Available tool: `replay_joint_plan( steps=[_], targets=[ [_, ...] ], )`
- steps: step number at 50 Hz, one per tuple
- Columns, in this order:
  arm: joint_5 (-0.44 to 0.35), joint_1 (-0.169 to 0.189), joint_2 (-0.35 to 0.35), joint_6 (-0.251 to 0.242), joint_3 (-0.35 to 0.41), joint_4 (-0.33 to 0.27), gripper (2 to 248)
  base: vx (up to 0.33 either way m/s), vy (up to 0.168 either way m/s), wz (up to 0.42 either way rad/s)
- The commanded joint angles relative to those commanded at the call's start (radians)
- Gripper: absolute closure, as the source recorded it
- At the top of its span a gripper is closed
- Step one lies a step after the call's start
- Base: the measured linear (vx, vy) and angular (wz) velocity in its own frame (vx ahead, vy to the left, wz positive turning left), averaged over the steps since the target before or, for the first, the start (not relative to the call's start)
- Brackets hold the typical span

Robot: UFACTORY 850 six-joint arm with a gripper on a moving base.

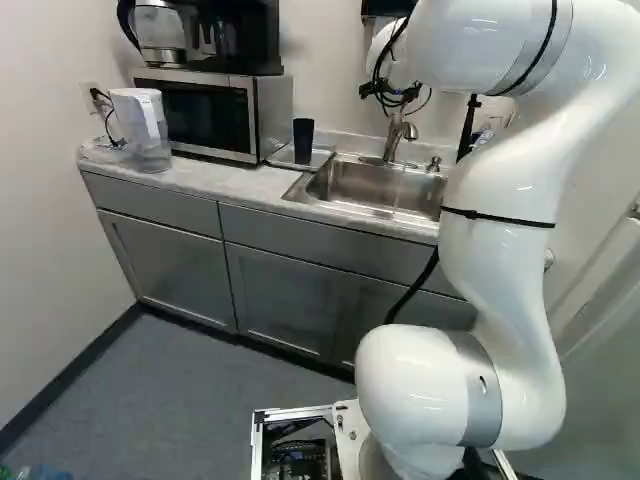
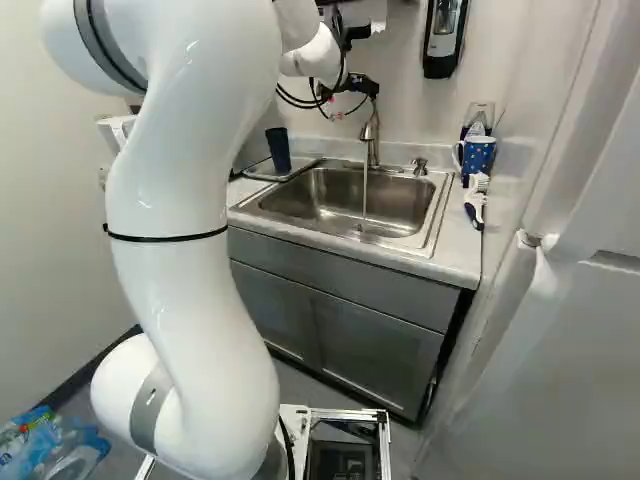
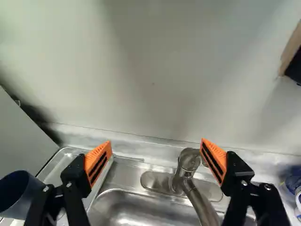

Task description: Rinse the cup and place it in the tray

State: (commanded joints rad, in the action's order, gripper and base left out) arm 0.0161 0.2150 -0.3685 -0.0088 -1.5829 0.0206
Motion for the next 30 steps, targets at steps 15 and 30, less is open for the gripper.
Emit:
replay_joint_plan(
  steps=[15, 30],
  targets=[
    [0.024, 0.002, 0.019, 0.000, 0.023, 0.000, 3, 0.000, 0.000, 0.000],
    [0.038, 0.003, 0.029, 0.000, 0.034, 0.000, 3, 0.000, 0.000, 0.000]
  ],
)
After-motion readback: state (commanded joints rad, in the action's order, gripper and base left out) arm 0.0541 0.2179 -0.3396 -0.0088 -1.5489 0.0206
